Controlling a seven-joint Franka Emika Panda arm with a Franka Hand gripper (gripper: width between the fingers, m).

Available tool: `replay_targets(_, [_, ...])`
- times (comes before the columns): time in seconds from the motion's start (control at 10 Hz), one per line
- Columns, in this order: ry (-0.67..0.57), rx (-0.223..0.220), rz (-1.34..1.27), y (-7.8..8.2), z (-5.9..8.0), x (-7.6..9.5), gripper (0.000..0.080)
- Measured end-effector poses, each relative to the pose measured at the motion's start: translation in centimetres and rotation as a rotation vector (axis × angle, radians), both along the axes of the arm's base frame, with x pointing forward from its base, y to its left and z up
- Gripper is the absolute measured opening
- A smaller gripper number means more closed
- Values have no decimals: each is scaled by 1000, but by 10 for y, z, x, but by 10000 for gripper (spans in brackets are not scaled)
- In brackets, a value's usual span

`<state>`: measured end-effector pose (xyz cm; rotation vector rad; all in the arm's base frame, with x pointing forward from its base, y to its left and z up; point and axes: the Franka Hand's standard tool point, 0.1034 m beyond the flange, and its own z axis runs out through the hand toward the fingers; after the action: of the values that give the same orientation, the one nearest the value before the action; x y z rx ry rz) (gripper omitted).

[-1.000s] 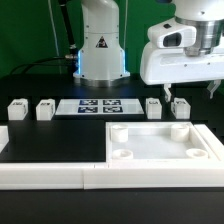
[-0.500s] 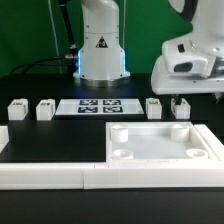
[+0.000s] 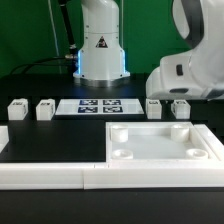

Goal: Assemble square table

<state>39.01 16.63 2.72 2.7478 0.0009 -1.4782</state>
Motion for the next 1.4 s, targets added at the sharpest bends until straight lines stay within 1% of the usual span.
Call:
replay_targets(0.1, [47,-8,5,2,-6,-5,649])
replay_targets(0.2, [55,-8,13,6,-11,-9,649])
replay_targets(0.6, [61,-14,36,13,-18,-19,649])
replay_targets(0.7, [61,-15,34,12,-18,-19,522])
replay_targets(0.8, [61,-15,34,12,-19,-19,522])
replay_targets(0.9, [61,-15,34,12,-19,-19,373])
replay_targets(1.0, [62,-15,34,12,-18,-19,290])
replay_targets(1.4, [62,-15,34,12,-18,-19,290])
